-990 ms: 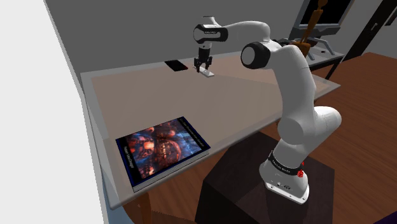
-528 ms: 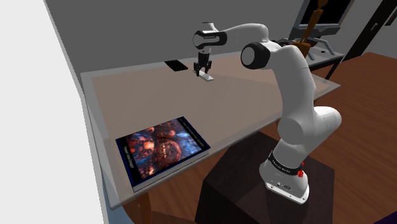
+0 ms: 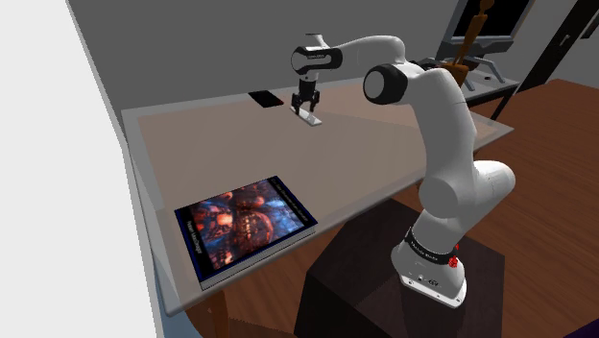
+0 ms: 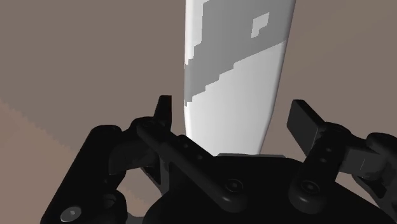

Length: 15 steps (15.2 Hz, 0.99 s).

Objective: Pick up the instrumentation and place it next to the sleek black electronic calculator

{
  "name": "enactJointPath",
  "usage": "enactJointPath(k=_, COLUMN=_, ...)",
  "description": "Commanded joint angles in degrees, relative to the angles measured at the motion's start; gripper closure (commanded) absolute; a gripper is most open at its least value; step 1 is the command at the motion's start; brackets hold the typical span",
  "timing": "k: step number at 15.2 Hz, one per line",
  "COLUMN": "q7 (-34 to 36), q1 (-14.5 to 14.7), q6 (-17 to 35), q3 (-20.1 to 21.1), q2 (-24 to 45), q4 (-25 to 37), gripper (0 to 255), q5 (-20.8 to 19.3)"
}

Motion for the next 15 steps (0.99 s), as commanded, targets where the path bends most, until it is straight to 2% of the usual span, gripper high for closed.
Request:
enactJointPath(k=1, q7=0.0, q1=0.0, q6=0.0, q3=0.0, q2=-0.01, q4=-0.01, gripper=0, q5=0.0)
enactJointPath(k=4, q7=0.0, q1=0.0, q6=0.0, q3=0.0, q2=-0.01, q4=0.0, gripper=0, q5=0.0)
enactJointPath(k=8, q7=-0.26, q1=0.37, q6=-7.19, q3=0.04, q2=-0.13, q4=7.09, gripper=0, q5=0.12)
enactJointPath(k=15, q7=-0.26, q1=0.37, q6=-7.2, q3=0.04, q2=-0.13, q4=7.1, gripper=0, q5=0.12)
